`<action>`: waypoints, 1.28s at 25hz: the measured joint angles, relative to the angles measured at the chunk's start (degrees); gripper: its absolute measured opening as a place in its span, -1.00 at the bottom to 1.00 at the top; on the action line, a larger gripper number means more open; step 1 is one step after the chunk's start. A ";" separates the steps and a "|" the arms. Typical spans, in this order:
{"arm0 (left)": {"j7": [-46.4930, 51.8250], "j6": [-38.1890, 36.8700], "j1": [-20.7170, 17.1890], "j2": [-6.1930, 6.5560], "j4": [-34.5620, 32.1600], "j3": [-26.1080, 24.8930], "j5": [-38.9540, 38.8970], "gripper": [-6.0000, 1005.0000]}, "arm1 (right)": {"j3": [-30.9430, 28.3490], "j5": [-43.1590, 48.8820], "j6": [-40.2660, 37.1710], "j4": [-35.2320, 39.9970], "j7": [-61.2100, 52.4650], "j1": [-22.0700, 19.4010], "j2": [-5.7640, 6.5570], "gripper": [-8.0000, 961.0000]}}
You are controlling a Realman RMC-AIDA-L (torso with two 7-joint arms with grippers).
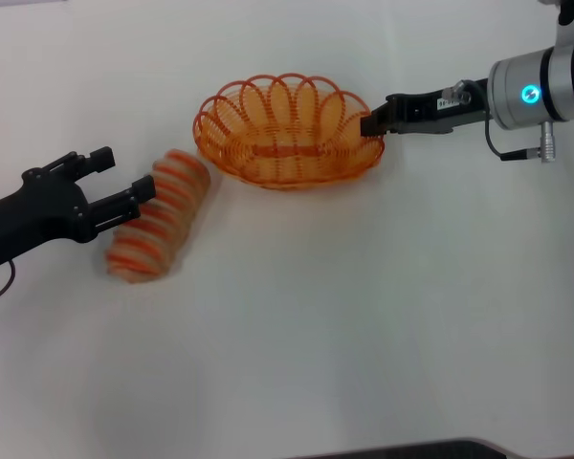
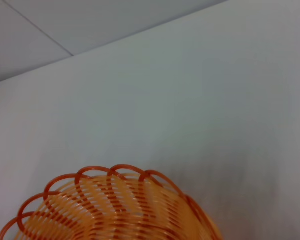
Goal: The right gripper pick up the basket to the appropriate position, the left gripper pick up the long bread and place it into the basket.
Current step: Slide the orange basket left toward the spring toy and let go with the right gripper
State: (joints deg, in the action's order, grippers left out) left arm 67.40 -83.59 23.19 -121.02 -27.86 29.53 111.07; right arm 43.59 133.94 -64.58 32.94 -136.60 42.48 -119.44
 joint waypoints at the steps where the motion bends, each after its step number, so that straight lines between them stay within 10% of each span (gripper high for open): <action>1: 0.00 0.00 0.01 0.00 0.00 0.03 0.01 0.60 | 0.00 0.00 0.04 -0.12 0.01 0.00 0.00 -0.82; 24: -0.05 0.07 -0.34 0.07 0.00 0.53 0.04 0.60 | -0.36 -1.28 -0.24 -0.34 -0.27 -0.48 0.00 -0.82; 32: -0.43 0.09 -0.37 0.18 0.00 0.53 0.16 0.60 | -0.23 -2.97 -0.33 -0.98 -0.37 -0.48 0.05 -0.49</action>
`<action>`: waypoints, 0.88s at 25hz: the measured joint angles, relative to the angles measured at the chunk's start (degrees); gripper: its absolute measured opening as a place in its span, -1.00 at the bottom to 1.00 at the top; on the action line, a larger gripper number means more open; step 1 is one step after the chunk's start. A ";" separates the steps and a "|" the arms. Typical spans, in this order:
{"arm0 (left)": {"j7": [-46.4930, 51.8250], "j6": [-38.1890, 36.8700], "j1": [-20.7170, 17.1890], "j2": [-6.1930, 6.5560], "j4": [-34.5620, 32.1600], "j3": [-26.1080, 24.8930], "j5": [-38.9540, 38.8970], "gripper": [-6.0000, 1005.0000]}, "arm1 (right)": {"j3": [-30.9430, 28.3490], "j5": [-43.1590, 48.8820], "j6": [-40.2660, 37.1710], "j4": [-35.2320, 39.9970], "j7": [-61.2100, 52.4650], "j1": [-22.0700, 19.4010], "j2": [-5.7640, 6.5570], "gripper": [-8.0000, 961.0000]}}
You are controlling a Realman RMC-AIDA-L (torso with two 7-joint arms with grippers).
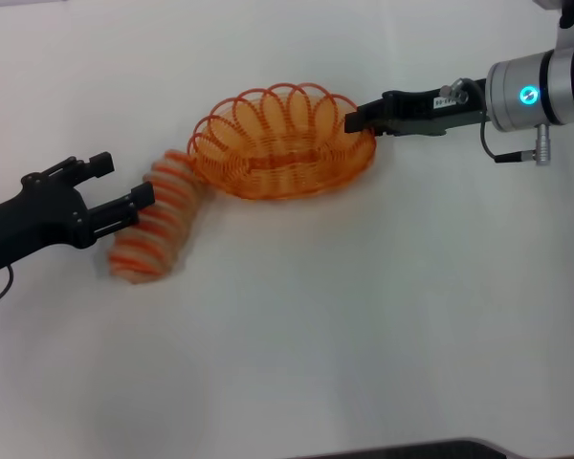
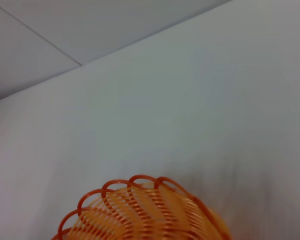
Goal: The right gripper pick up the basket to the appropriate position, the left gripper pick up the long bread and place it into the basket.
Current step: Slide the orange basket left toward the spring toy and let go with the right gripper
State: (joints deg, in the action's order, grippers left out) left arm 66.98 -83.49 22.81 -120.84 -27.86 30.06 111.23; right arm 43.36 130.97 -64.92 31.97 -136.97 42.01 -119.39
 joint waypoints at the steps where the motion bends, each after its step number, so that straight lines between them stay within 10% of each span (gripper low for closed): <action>1: -0.11 0.00 -0.03 0.00 0.00 0.00 0.01 0.60 | -0.02 -0.37 -0.09 -0.11 0.09 0.00 0.02 -0.45; 13: -0.18 0.71 0.00 -0.17 0.00 -0.09 -0.13 0.60 | -0.51 -4.93 -2.18 0.55 0.54 -2.23 0.69 0.41; 22: 0.11 1.66 0.40 -0.59 0.00 -0.63 -0.56 0.60 | -2.75 -14.71 -6.13 6.05 8.27 -8.02 1.35 0.65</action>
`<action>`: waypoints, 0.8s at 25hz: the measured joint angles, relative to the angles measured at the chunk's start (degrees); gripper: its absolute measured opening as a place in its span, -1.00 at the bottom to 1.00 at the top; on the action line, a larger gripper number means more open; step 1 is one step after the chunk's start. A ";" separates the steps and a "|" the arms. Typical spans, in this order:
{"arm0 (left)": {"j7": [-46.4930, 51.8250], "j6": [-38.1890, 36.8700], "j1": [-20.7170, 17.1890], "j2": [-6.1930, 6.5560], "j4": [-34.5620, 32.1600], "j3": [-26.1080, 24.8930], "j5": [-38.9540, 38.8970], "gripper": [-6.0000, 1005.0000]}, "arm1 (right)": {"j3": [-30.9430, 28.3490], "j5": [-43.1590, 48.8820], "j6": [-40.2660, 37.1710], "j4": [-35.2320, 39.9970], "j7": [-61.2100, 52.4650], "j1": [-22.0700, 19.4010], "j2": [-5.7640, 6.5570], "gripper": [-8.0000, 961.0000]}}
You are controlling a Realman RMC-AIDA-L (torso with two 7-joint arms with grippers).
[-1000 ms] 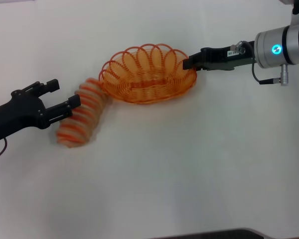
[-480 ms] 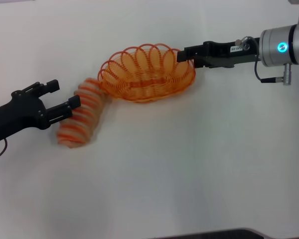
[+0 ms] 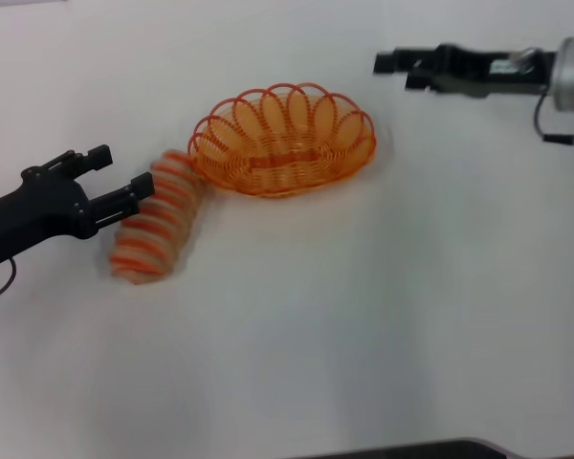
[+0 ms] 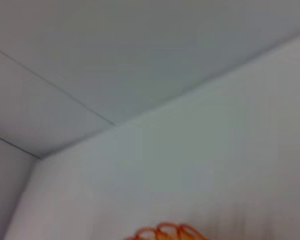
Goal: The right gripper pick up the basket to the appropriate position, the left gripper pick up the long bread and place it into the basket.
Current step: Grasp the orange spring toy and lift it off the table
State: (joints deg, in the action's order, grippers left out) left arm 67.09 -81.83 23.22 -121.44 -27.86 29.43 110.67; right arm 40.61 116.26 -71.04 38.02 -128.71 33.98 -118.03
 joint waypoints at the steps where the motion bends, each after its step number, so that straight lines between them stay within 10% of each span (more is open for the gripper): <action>1: 0.08 0.01 0.02 -0.07 0.03 -0.25 -0.08 0.60 | -0.31 -2.09 -0.61 0.65 2.04 -0.88 0.00 0.66; 10: 6.68 -0.55 -0.07 -0.11 0.29 -2.19 -0.93 0.60 | -0.52 -12.11 -10.69 2.10 24.55 -4.74 1.20 0.70; 20: 14.14 -7.92 -0.06 3.04 0.12 -1.48 -0.13 0.60 | 0.06 -4.49 -21.40 2.07 45.56 -8.20 2.23 0.71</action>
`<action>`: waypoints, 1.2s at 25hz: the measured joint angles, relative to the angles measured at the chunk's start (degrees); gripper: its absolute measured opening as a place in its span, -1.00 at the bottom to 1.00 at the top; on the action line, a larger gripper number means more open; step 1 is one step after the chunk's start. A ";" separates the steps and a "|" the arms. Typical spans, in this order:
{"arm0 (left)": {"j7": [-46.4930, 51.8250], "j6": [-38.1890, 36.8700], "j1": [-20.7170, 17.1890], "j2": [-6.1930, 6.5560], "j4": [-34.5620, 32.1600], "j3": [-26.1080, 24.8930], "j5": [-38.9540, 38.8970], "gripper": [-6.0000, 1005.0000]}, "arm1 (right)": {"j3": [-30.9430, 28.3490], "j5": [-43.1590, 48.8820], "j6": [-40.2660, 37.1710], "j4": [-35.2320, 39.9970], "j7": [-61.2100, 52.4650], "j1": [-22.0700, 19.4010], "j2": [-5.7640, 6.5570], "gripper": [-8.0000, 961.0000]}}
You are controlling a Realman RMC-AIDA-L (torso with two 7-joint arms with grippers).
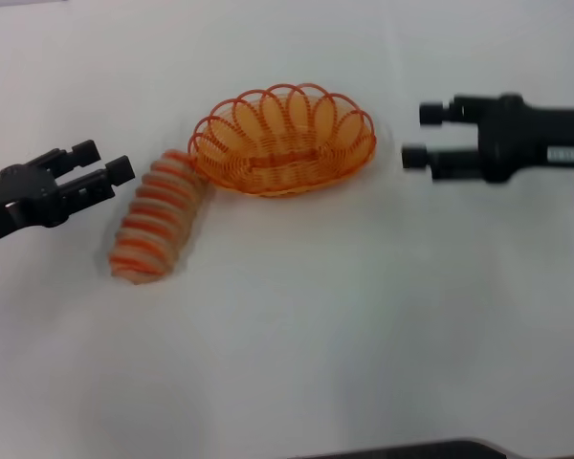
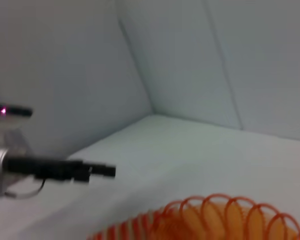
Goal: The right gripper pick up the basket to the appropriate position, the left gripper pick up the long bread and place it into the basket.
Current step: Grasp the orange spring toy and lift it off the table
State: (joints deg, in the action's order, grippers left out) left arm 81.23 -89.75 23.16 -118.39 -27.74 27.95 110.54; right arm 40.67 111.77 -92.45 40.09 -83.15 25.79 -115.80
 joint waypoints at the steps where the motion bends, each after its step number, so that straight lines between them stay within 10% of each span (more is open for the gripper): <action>1: 0.17 -0.79 0.07 0.19 0.00 0.05 0.03 0.60 | -0.04 0.87 -0.39 0.03 1.83 -0.51 0.00 0.71; 14: 6.42 2.00 0.76 0.90 -1.94 6.54 0.95 0.60 | -0.61 6.25 -0.09 0.08 15.15 -4.61 -0.73 0.71; 30: 40.56 4.08 5.07 -0.42 -25.51 16.18 20.63 0.60 | -0.55 6.36 0.29 0.08 15.16 -4.09 -0.22 0.71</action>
State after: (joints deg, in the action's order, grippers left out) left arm 121.79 -85.67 28.23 -118.81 -53.25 44.12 131.17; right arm 40.12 118.13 -92.16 40.16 -67.99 21.70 -116.02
